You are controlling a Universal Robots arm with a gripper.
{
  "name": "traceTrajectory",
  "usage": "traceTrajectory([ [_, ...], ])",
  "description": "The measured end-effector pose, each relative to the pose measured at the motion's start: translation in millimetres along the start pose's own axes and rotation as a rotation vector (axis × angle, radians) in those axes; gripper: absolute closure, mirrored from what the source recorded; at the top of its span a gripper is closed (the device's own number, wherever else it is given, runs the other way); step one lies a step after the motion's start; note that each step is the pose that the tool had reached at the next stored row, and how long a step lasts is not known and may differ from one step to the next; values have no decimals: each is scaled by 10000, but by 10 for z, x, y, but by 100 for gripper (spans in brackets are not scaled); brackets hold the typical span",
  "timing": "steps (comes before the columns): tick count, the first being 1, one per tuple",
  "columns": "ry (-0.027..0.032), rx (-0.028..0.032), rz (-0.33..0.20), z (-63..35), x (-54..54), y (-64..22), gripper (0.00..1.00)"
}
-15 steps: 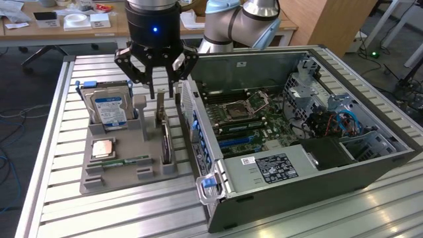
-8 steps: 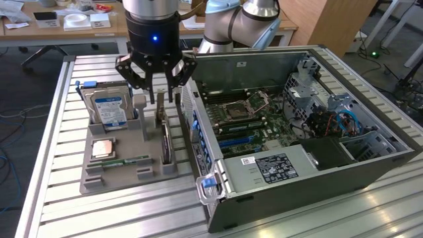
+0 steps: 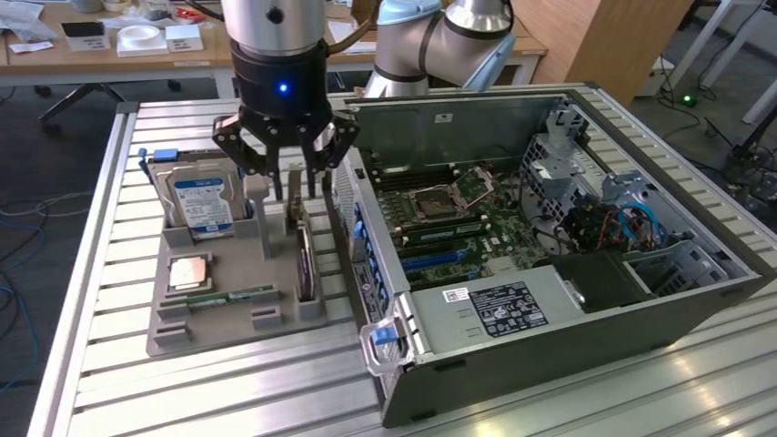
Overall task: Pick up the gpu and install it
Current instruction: 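Pick up the gpu and move the gpu toward the slot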
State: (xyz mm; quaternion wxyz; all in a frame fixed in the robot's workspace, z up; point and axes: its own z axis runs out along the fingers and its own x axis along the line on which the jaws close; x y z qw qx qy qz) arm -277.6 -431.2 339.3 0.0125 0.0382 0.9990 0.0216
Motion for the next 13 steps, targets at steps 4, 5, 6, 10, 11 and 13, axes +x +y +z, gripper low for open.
traceTrajectory([
  [4,-1,-2,-1,72,12,-4,58],
  [5,0,0,-1,91,15,-5,58],
  [6,-1,-1,-1,109,18,-6,58],
  [10,0,-1,-1,181,25,-9,58],
  [11,0,-1,0,200,26,-10,58],
  [13,-1,-1,-1,235,27,-12,58],
])
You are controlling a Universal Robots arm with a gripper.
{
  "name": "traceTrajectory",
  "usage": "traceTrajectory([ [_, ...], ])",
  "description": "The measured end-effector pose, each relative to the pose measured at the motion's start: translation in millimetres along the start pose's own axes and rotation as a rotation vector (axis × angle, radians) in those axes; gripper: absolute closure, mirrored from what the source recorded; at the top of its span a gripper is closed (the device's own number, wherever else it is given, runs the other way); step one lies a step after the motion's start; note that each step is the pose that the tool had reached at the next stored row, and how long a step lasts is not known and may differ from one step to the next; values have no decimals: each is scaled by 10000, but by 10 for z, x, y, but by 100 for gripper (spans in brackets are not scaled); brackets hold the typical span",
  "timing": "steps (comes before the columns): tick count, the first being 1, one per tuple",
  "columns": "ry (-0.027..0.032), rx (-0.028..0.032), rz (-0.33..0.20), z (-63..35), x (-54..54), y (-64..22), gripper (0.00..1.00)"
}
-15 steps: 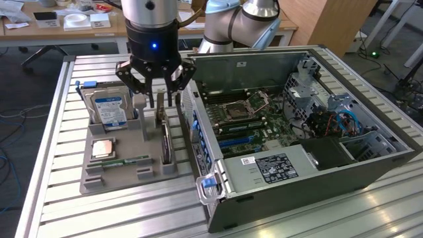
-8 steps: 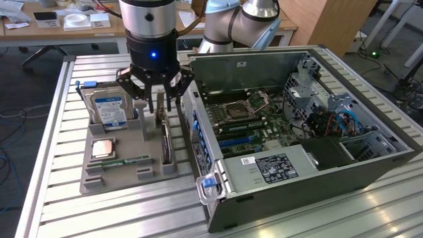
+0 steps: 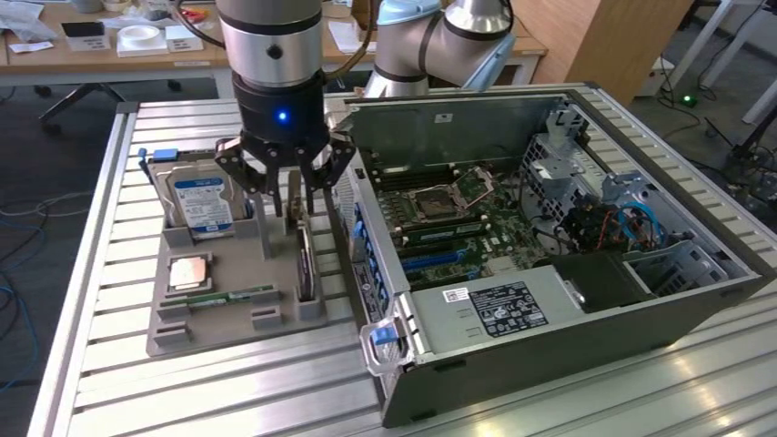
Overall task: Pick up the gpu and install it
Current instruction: 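Pick up the gpu and move the gpu toward the slot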
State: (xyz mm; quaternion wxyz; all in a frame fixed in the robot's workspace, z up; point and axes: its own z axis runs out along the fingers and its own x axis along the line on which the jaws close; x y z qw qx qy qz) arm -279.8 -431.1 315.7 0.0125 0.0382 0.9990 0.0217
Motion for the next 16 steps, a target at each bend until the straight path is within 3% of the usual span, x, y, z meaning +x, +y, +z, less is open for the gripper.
traceTrajectory([
  [16,1,-14,-7,45,-41,1,58],
])
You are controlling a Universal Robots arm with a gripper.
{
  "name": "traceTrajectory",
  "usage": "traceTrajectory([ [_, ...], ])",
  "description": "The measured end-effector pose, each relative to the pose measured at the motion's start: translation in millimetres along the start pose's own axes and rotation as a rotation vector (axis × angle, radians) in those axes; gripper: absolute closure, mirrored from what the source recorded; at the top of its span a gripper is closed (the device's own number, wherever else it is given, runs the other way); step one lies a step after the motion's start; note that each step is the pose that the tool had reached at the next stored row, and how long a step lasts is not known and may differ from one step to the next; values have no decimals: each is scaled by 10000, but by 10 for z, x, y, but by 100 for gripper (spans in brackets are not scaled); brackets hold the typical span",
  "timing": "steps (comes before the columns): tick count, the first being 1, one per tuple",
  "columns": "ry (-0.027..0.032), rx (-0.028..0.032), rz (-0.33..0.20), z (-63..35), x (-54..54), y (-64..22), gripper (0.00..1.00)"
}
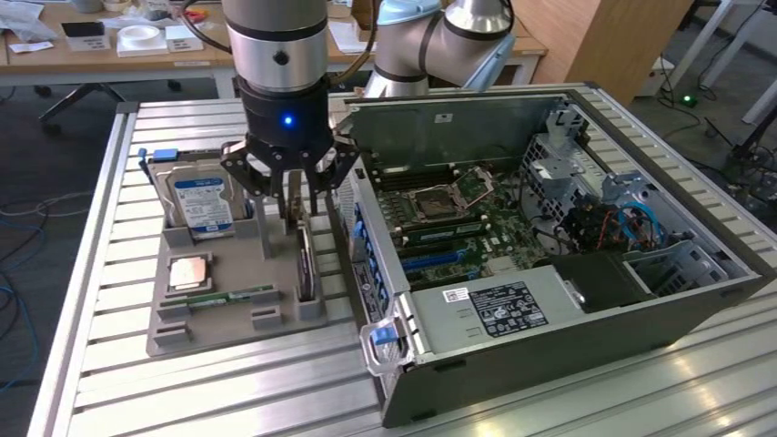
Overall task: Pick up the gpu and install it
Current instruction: 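Pick up the gpu and move the gpu toward the slot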
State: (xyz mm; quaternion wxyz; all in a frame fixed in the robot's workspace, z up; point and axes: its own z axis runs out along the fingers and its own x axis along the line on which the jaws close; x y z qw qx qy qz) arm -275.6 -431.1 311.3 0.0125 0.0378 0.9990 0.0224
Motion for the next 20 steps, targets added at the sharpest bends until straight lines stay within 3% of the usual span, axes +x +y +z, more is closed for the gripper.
traceTrajectory([
  [15,0,-1,-1,237,5,-11,58],
  [20,1,0,-1,241,5,-11,58],
])
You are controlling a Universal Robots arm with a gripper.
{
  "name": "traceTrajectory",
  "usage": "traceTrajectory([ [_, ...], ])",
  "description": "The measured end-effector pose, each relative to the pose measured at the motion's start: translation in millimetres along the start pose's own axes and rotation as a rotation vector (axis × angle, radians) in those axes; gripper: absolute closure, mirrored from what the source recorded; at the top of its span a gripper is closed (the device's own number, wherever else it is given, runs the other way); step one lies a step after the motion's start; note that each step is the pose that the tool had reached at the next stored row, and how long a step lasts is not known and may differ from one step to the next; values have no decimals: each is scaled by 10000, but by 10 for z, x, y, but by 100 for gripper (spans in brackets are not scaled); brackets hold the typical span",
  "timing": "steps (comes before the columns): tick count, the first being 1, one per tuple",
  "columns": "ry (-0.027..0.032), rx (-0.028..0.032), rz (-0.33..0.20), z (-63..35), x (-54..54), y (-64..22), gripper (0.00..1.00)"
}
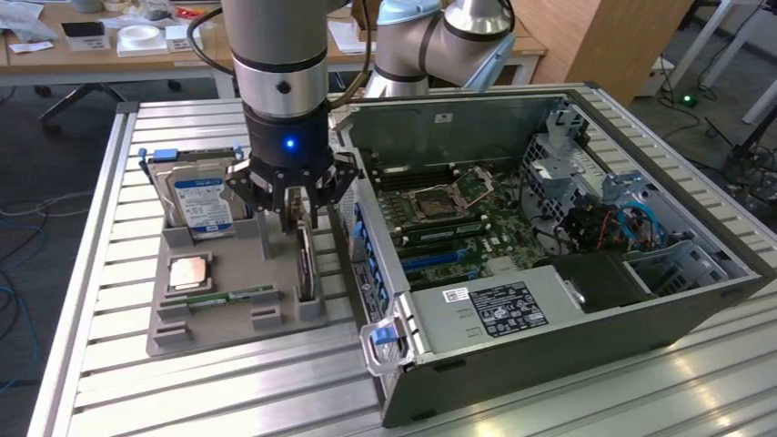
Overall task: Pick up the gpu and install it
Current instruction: 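Pick up the gpu and move the gpu toward the slot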
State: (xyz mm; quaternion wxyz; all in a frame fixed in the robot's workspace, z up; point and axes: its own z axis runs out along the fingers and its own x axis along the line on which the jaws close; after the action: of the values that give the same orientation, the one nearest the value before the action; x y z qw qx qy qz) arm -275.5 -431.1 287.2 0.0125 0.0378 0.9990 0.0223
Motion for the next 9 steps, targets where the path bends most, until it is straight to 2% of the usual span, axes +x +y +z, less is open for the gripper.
traceTrajectory([
  [4,-1,-1,1,35,-1,-1,58],
  [9,-1,-1,0,124,-2,-5,58],
])
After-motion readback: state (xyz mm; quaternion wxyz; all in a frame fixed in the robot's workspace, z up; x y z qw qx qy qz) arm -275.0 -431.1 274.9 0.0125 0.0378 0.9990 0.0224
